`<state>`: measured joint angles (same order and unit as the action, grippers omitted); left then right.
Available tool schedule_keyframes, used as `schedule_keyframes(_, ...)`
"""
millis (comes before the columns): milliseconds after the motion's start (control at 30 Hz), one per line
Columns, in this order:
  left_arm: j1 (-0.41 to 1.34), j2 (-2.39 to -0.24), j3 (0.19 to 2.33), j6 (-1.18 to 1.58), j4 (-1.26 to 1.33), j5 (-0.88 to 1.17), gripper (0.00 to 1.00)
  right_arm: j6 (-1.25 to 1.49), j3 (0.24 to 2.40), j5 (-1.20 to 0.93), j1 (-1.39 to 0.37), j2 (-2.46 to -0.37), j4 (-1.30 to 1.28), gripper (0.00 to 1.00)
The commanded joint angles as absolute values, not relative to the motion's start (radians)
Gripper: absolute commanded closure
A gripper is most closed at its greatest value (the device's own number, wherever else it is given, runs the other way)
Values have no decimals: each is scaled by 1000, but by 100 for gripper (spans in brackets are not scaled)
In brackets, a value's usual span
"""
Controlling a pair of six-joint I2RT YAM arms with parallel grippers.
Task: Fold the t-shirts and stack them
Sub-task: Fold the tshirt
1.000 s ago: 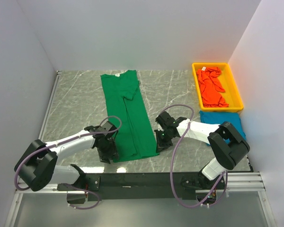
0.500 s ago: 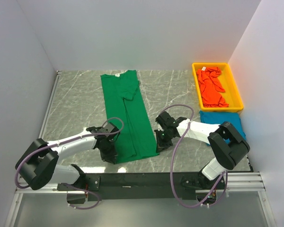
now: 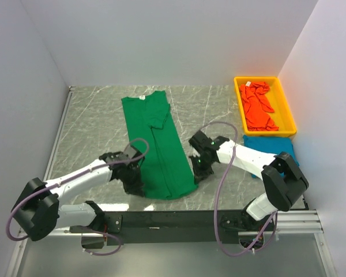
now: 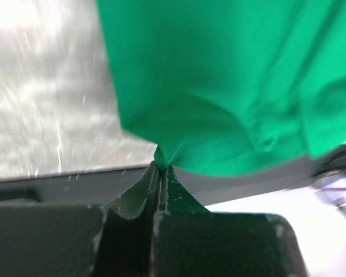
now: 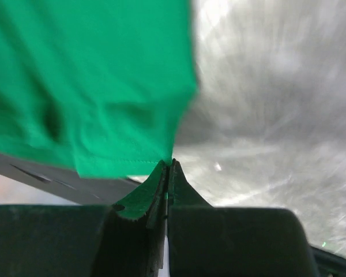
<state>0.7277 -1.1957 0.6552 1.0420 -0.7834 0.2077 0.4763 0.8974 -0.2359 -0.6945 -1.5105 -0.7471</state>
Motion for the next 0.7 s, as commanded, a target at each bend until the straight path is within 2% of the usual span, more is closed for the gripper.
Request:
schedule_keyframes(0, 600, -1244, 753, 933, -772, 158, 99, 436, 1099, -160, -669, -1567, -767, 100)
schedule_keyframes(267, 419, -1356, 899, 799, -710, 43, 99, 393, 1406, -117, -621, -1756, -741, 100)
schedule_keyframes(667, 288, -1508, 994, 669, -513, -58, 99, 341, 1540, -94, -565, -1904, -604, 100)
